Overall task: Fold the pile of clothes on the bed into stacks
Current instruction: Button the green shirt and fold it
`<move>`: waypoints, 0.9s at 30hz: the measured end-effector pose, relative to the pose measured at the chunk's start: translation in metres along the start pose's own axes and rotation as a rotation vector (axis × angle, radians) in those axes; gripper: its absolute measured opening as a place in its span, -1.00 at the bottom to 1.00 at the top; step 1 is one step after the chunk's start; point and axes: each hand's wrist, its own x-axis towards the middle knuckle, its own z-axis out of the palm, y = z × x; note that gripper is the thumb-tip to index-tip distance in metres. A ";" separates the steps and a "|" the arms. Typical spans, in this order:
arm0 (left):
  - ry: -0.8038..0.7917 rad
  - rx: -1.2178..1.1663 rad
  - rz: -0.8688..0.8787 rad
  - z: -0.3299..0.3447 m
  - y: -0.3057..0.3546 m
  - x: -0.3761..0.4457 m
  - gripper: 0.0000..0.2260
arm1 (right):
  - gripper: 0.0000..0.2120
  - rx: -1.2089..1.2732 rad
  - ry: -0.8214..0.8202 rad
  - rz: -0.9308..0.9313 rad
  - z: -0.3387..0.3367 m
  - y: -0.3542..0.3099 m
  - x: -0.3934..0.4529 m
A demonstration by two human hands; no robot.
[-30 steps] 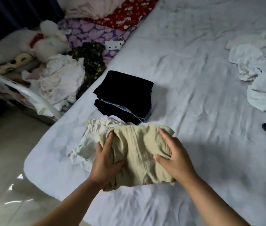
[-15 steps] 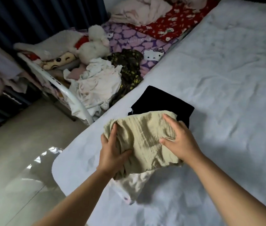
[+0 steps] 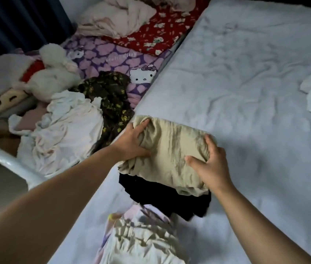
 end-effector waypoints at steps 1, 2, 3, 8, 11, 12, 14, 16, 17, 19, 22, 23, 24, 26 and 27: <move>-0.034 0.048 -0.016 0.005 -0.004 0.011 -0.10 | -0.18 -0.024 -0.017 0.054 0.005 0.004 0.006; -0.058 0.173 -0.036 0.011 -0.009 0.020 -0.17 | -0.17 -0.084 -0.048 0.122 0.012 0.011 0.010; -0.067 0.357 -0.056 0.020 -0.014 0.026 -0.24 | -0.15 -0.204 -0.101 0.195 0.018 0.016 0.013; 0.013 0.735 -0.038 0.076 -0.046 0.037 -0.43 | -0.36 -0.766 -0.030 -0.153 0.058 0.055 0.015; -0.001 0.616 -0.106 0.088 -0.067 0.036 -0.42 | -0.32 -0.795 -0.154 -0.154 0.067 0.067 0.018; -0.018 0.589 -0.136 0.090 -0.072 0.037 -0.40 | -0.27 -0.800 -0.181 -0.116 0.068 0.072 0.018; -0.049 0.588 -0.179 0.090 -0.076 0.040 -0.36 | -0.23 -0.810 -0.188 -0.076 0.068 0.076 0.021; -0.076 0.604 -0.225 0.088 -0.075 0.043 -0.35 | -0.29 -0.811 -0.222 -0.030 0.069 0.071 0.024; -0.079 0.625 -0.247 0.088 -0.072 0.044 -0.34 | -0.35 -0.828 -0.247 -0.011 0.068 0.068 0.025; -0.066 0.693 -0.282 0.086 -0.065 0.043 -0.34 | -0.40 -0.841 -0.302 0.019 0.065 0.061 0.027; -0.057 0.733 -0.323 0.077 -0.043 0.034 -0.35 | -0.40 -0.771 -0.423 0.073 0.047 0.044 0.033; -0.031 0.732 -0.304 0.073 -0.034 0.029 -0.36 | -0.39 -0.733 -0.438 0.075 0.039 0.038 0.033; 0.029 0.724 -0.255 0.070 -0.025 0.022 -0.39 | -0.40 -0.701 -0.410 0.048 0.030 0.032 0.029; 0.182 0.651 -0.110 0.066 -0.004 0.007 -0.48 | -0.44 -0.634 -0.232 -0.077 0.012 0.021 0.011; 0.236 0.591 -0.028 0.066 0.007 -0.001 -0.52 | -0.47 -0.592 -0.132 -0.135 0.004 0.016 -0.002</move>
